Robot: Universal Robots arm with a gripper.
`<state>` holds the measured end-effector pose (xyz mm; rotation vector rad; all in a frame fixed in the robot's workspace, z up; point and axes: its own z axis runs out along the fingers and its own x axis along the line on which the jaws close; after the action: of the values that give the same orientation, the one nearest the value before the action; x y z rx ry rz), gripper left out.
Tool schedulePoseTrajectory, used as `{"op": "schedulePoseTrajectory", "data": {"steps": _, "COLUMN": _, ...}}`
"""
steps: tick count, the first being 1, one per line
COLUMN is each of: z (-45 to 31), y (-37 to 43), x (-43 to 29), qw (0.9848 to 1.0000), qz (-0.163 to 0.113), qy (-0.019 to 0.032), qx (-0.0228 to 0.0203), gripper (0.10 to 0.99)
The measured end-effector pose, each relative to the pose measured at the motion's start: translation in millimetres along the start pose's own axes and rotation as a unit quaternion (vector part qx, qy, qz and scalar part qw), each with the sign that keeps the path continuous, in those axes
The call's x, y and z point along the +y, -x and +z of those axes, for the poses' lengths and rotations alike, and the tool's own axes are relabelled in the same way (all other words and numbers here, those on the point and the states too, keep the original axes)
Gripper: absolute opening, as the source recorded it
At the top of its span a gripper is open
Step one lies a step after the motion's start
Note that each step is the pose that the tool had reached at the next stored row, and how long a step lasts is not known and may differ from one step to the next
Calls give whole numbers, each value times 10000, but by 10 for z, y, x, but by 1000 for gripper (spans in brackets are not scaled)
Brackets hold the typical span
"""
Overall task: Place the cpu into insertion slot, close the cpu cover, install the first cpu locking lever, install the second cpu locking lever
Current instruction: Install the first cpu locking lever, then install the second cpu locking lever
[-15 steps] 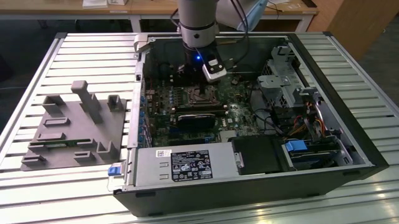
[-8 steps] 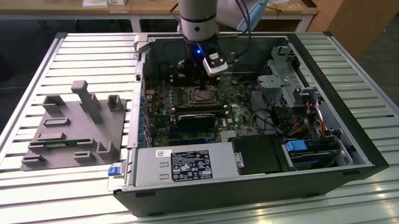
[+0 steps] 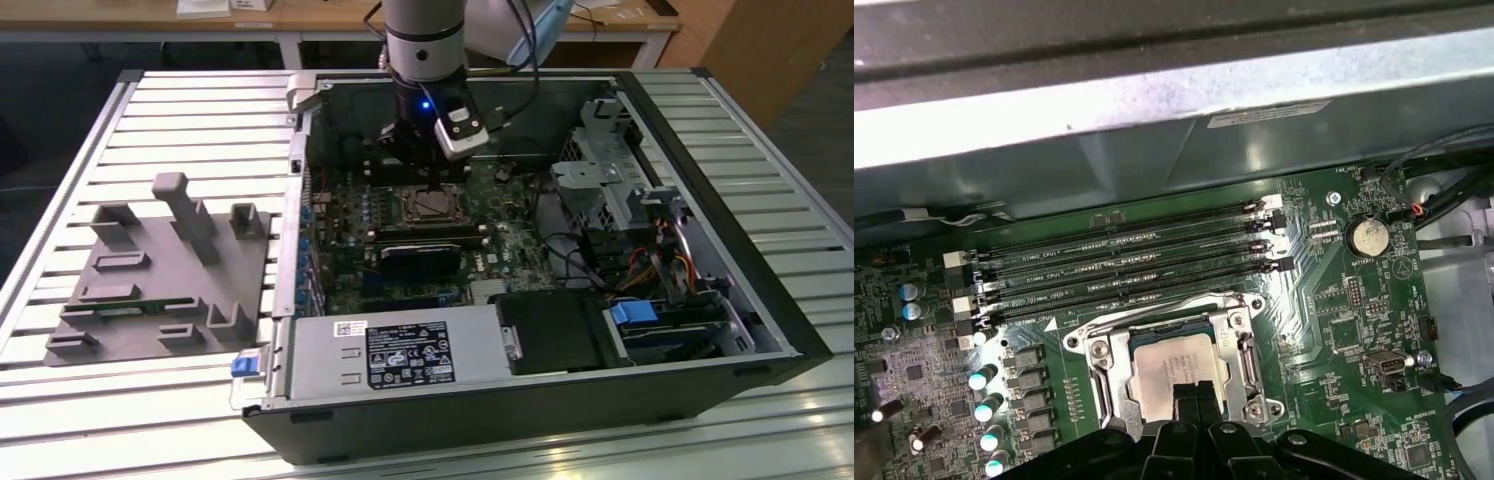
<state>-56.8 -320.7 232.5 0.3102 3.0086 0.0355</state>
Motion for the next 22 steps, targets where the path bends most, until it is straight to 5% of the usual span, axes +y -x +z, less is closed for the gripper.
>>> {"op": "schedulePoseTrajectory", "data": {"steps": 12, "z": -5, "y": 5, "x": -11, "qw": 10000, "qz": -1, "qy": -1, "qx": 2, "gripper": 106}}
{"op": "schedulePoseTrajectory", "data": {"steps": 22, "z": -5, "y": 39, "x": -168, "qw": 10000, "qz": 0, "qy": 1, "qx": 1, "gripper": 106}}
